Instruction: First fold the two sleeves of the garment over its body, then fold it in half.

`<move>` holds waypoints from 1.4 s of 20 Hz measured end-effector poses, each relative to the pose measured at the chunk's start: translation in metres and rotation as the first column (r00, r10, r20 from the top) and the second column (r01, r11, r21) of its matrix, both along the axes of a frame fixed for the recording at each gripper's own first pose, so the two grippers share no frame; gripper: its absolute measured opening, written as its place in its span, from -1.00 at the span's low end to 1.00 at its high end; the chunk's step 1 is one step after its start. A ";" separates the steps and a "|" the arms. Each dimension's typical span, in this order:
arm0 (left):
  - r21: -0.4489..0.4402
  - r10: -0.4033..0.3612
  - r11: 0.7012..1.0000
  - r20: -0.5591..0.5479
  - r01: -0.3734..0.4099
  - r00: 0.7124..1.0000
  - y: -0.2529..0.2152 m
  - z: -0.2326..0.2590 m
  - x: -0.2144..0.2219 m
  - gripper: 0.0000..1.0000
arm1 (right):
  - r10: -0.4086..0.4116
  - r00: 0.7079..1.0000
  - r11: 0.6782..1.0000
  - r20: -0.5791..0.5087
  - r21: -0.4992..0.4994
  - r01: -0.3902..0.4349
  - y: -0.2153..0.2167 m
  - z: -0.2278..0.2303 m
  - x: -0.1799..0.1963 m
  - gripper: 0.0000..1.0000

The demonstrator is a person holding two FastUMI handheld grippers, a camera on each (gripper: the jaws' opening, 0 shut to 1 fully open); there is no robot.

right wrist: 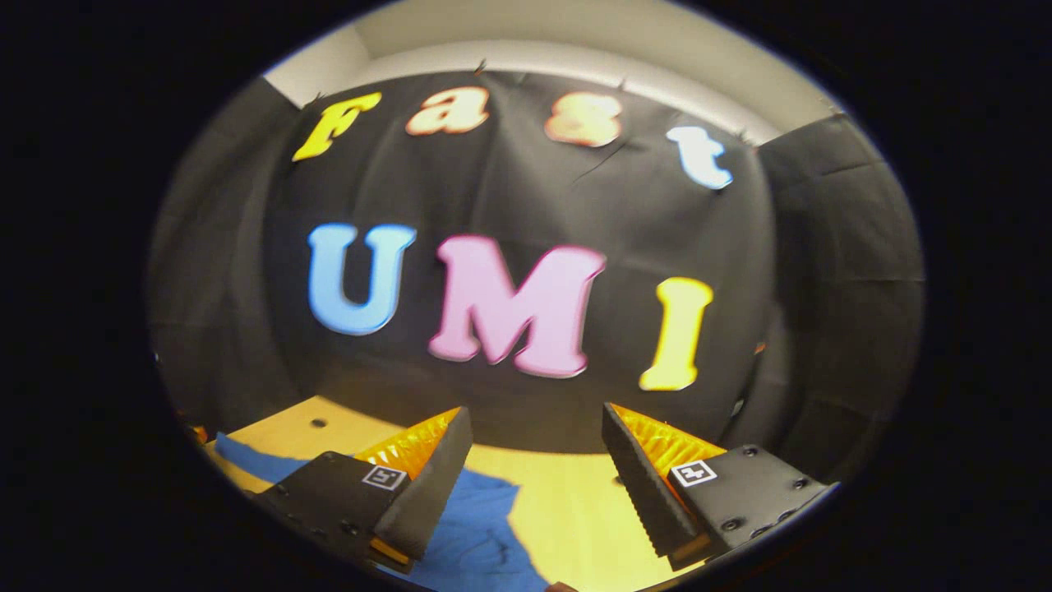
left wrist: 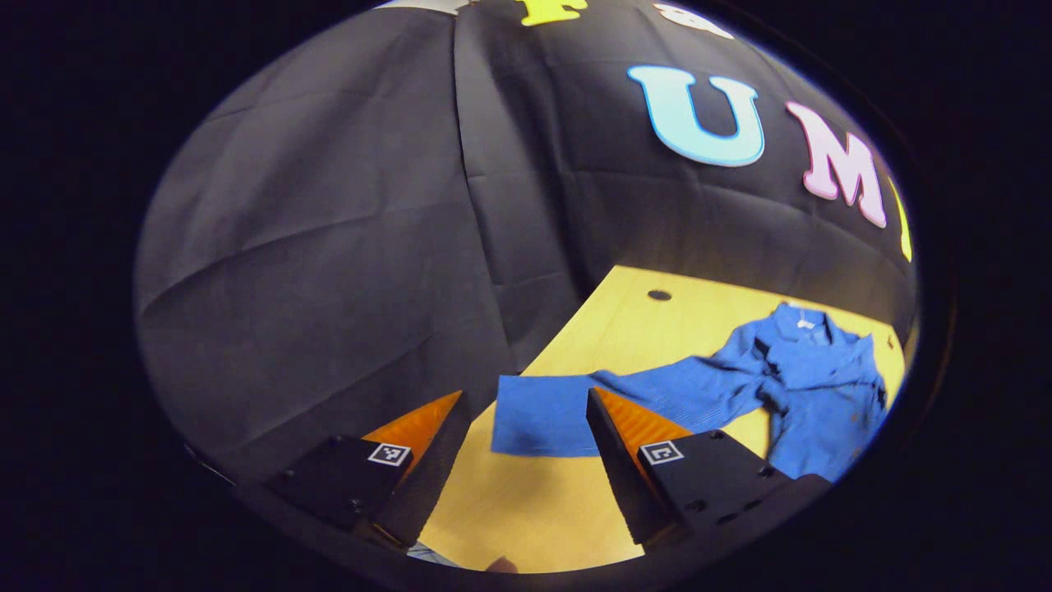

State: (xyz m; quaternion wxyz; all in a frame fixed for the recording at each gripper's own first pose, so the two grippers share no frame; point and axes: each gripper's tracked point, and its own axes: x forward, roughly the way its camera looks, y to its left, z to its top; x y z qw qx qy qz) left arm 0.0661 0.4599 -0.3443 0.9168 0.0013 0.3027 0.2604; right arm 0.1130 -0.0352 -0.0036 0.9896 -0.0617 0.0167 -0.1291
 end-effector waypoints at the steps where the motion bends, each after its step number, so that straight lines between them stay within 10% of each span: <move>1: -0.005 -0.004 1.000 -0.029 0.004 1.000 0.005 -0.013 0.000 0.67 | -0.063 0.997 0.997 0.043 -0.041 0.064 -0.021 0.022 -0.021 0.99; 6: -0.085 -0.001 0.996 -0.062 -0.005 0.998 0.011 -0.053 0.015 0.68 | -0.192 0.973 0.955 0.124 -0.205 0.215 -0.070 0.067 -0.074 0.99; 25: -0.206 0.035 0.976 -0.140 -0.064 0.990 0.019 -0.103 0.027 0.70 | -0.126 0.987 0.990 -0.096 -0.082 0.119 -0.039 0.002 -0.046 0.86; 28: -0.227 -0.007 0.973 -0.159 -0.030 0.987 0.020 -0.103 0.030 0.43 | -0.121 0.987 0.992 -0.104 -0.057 0.116 -0.041 -0.002 -0.044 0.86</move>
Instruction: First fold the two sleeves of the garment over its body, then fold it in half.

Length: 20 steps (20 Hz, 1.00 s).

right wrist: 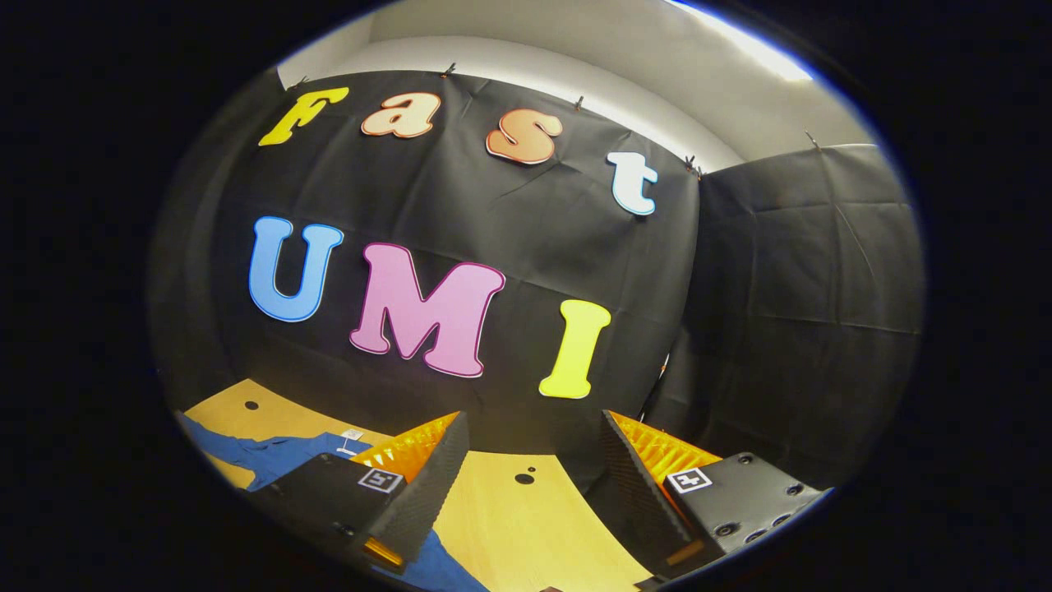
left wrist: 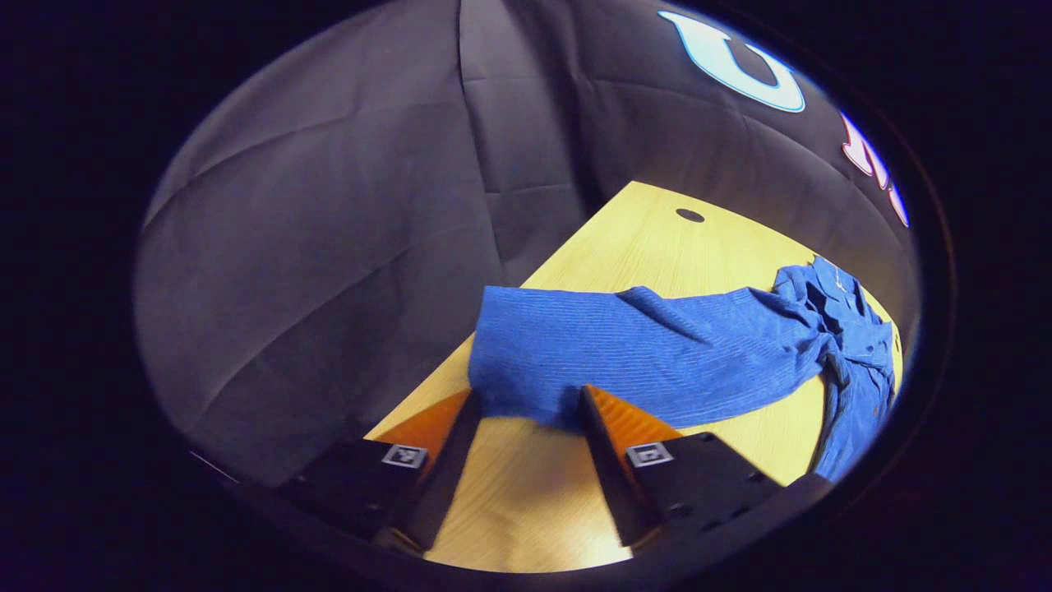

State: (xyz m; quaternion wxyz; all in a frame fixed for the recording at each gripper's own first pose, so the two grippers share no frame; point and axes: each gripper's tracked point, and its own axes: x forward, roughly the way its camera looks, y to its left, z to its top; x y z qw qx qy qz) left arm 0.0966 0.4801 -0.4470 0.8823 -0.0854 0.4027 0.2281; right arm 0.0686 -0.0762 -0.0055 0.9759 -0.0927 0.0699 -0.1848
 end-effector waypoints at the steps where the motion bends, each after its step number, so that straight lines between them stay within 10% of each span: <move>1: -0.010 -0.007 1.000 0.004 0.007 1.000 0.001 0.001 0.001 0.23 | -0.003 1.000 1.000 -0.004 0.011 0.003 -0.001 -0.002 0.000 0.86; 6: -0.120 0.039 0.992 0.013 -0.038 0.999 0.004 0.009 0.002 -1.00 | -0.014 0.999 0.997 -0.049 0.072 0.017 -0.006 -0.020 -0.005 0.86; 11: -0.141 -0.007 0.990 -0.090 -0.006 0.996 -0.002 0.014 0.007 -1.00 | -0.032 0.999 0.996 -0.034 0.088 0.034 -0.013 -0.016 -0.012 1.00; 20: -0.247 -0.061 0.967 0.040 0.069 0.997 -0.057 0.073 0.039 -1.00 | -0.046 0.998 0.992 -0.050 0.118 0.052 -0.029 -0.026 -0.027 1.00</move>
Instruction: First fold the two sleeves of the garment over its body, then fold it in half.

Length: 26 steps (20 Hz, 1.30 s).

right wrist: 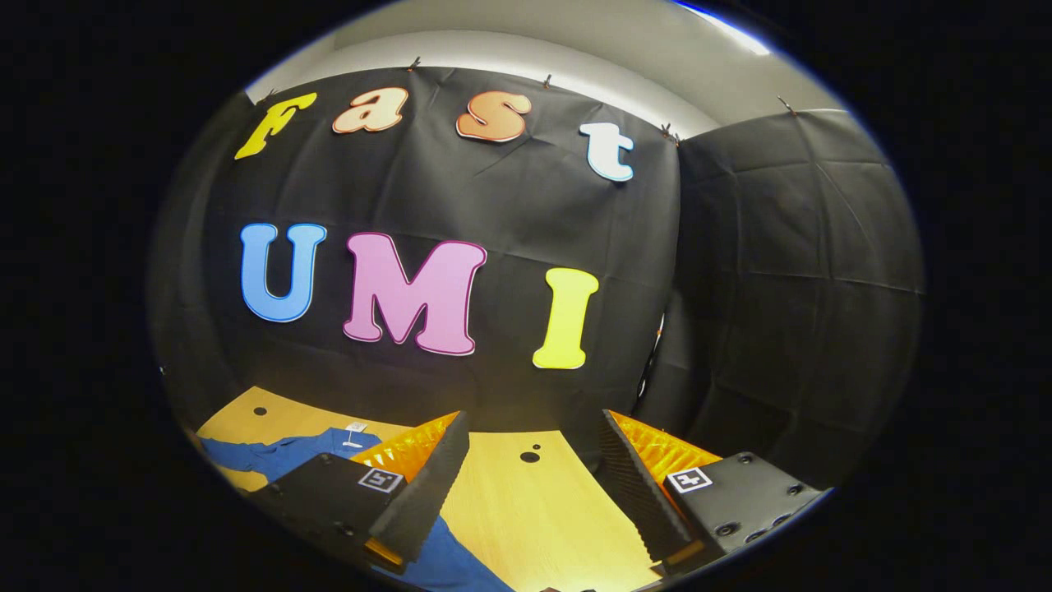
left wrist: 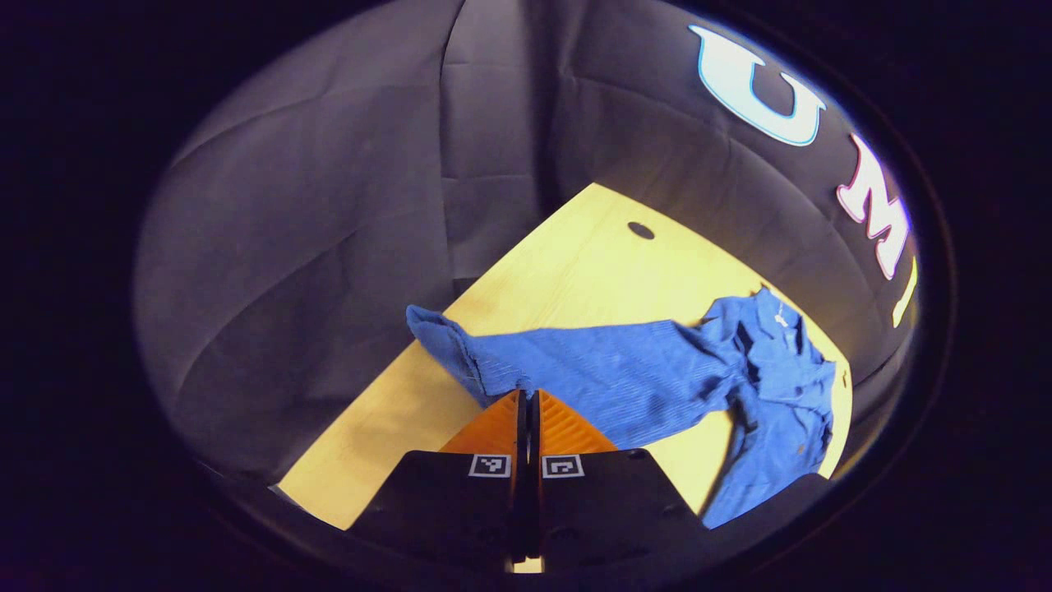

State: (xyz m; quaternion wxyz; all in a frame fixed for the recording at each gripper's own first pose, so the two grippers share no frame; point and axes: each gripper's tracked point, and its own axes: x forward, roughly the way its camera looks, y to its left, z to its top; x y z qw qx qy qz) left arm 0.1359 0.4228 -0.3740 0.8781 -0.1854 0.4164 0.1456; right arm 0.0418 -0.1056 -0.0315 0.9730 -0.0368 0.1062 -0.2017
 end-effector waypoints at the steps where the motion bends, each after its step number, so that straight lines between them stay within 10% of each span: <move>1: -0.008 -0.014 1.000 0.017 0.014 1.000 -0.010 0.009 0.007 -1.00 | -0.003 1.000 1.000 -0.003 0.008 0.003 -0.002 -0.001 -0.001 1.00; 17: -0.123 -0.315 0.928 0.243 0.351 0.917 -0.233 0.119 0.118 -1.00 | -0.046 0.998 0.997 -0.044 0.052 0.048 -0.040 -0.023 -0.036 0.86; 26: -0.175 -0.505 0.820 0.230 0.546 0.832 -0.413 0.098 0.178 -1.00 | -0.112 0.991 0.989 -0.079 0.087 0.119 -0.069 -0.033 -0.070 1.00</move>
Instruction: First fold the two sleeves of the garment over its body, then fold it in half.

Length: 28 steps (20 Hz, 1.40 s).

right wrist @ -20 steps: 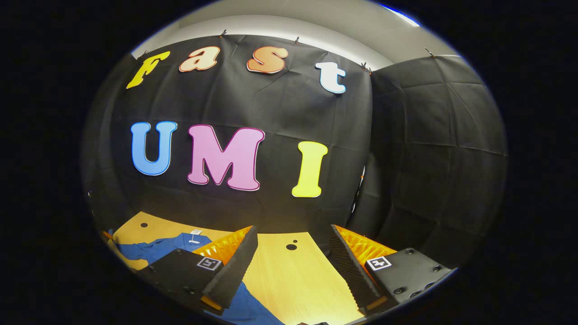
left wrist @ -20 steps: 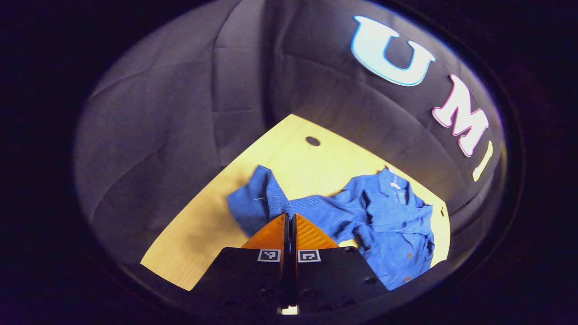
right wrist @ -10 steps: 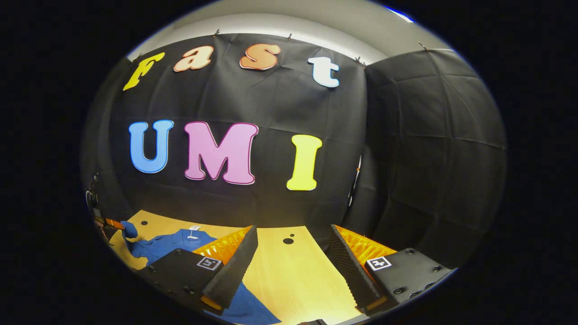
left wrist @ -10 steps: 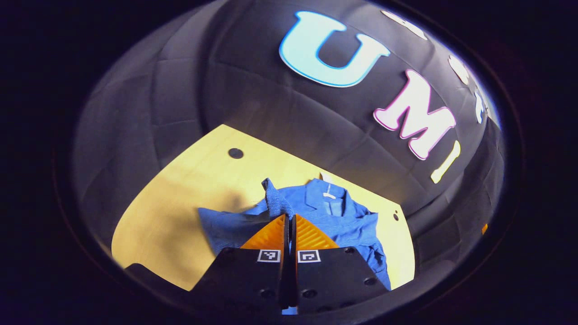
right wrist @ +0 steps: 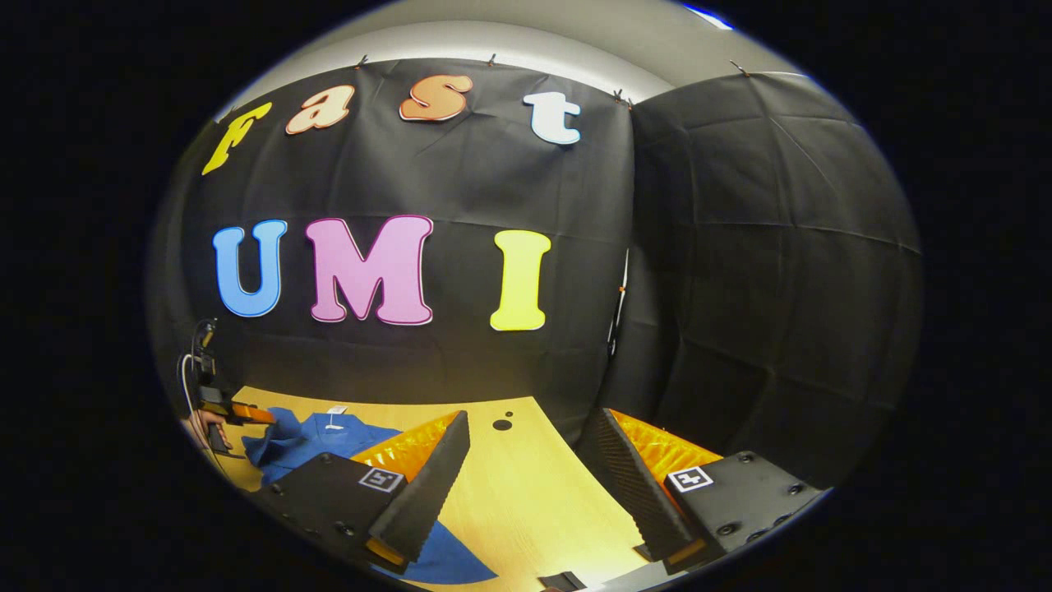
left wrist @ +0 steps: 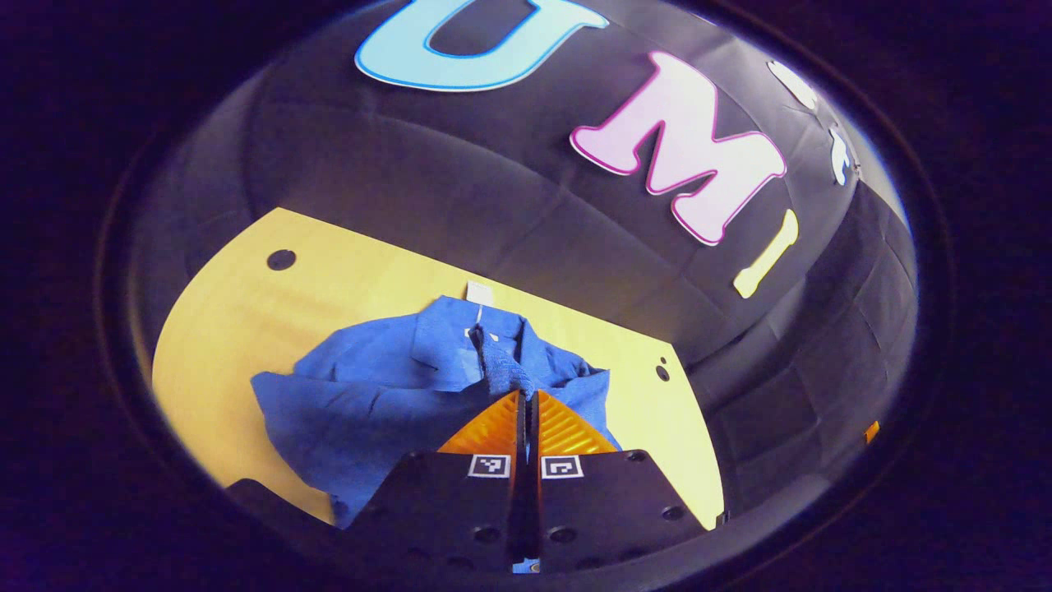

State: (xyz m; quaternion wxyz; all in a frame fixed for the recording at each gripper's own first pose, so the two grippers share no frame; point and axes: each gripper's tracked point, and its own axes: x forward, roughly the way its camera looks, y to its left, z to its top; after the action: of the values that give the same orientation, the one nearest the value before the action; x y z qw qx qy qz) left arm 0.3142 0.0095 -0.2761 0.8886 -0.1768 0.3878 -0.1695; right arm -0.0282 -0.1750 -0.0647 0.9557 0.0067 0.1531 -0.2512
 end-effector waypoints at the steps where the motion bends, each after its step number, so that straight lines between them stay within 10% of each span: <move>1: -0.001 -0.026 1.000 -0.007 0.026 1.000 -0.019 -0.005 0.003 -1.00 | -0.012 1.000 1.000 -0.011 0.007 0.012 -0.004 -0.003 -0.005 1.00; 17: 0.172 -0.154 0.971 -0.091 0.168 0.984 -0.132 -0.113 0.031 -0.99 | -0.048 0.995 0.995 -0.085 0.088 0.056 -0.071 -0.039 -0.013 1.00; 19: 0.088 -0.179 0.978 -0.100 0.188 0.979 -0.150 -0.112 0.031 -0.68 | -0.043 0.995 0.993 -0.090 0.109 0.052 -0.074 -0.046 -0.011 1.00; 22: 0.035 -0.154 0.987 -0.044 0.156 0.987 -0.158 -0.095 0.032 0.65 | -0.033 0.995 0.989 -0.091 0.139 0.046 -0.074 -0.055 -0.008 1.00; 28: 0.138 -0.119 0.984 0.036 0.113 0.992 -0.113 -0.058 0.007 0.67 | 0.011 0.997 0.984 -0.078 0.176 0.003 -0.051 -0.075 0.006 0.82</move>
State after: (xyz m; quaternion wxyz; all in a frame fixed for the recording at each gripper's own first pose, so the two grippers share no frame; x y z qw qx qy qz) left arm 0.3213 -0.1033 -0.3342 0.8956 -0.0892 0.3882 -0.1980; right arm -0.0225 -0.2262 -0.1395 0.9451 0.0807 0.2123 -0.2351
